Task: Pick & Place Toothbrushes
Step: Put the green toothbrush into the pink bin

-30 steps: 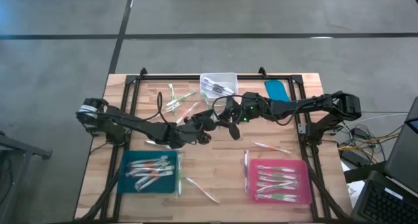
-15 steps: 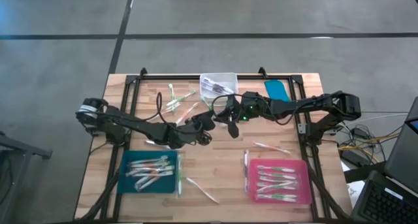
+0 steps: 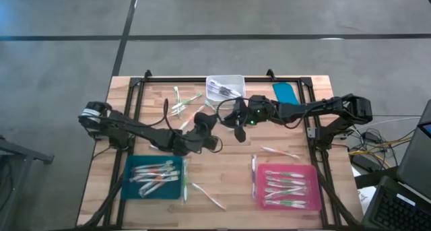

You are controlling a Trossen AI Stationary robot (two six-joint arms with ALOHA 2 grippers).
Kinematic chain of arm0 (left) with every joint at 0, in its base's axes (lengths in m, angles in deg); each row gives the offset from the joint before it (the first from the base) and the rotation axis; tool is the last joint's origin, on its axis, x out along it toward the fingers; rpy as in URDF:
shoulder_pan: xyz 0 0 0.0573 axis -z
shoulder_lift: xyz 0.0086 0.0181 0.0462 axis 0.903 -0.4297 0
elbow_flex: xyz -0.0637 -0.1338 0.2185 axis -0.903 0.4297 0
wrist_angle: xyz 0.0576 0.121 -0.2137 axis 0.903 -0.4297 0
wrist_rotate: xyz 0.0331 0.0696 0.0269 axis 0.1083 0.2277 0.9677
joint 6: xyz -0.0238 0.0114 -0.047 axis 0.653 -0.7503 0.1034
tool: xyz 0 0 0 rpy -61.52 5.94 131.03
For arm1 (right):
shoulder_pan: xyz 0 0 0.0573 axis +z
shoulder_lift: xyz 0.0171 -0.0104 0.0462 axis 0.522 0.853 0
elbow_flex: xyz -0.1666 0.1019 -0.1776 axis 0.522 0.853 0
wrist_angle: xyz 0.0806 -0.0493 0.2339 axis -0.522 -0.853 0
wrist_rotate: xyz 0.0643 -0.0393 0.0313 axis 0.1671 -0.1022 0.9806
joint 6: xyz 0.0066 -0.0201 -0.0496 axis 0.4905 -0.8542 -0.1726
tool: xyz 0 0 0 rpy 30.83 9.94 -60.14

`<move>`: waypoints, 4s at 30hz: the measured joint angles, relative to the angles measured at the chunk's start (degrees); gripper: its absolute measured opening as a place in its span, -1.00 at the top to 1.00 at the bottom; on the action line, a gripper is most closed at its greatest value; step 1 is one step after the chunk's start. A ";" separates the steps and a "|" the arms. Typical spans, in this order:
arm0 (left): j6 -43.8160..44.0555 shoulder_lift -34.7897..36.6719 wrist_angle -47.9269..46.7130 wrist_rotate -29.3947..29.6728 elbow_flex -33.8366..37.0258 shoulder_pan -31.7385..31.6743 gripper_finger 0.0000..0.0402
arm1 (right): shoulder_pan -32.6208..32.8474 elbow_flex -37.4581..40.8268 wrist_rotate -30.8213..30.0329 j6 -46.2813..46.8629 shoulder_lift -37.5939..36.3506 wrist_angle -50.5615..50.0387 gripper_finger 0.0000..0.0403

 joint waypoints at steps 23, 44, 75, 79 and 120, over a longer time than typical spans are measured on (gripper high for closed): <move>88.87 14.75 -53.48 -0.36 2.57 5.43 0.32 | 3.24 -0.87 -0.57 1.59 -13.28 -37.77 0.88; 95.60 15.89 -37.96 3.15 11.72 5.32 0.34 | 26.75 -7.39 -2.10 25.14 -26.69 -70.50 0.88; 97.96 15.91 -35.99 1.48 11.72 5.32 0.34 | 56.43 1.87 -8.02 47.83 -25.07 -73.91 0.89; 98.01 15.91 -35.99 1.48 11.72 5.32 0.34 | 56.95 5.51 -7.39 48.82 -25.07 -69.67 0.89; 98.18 15.91 -36.01 1.53 11.93 5.32 0.34 | 56.98 15.55 0.54 52.92 -25.16 -53.00 0.26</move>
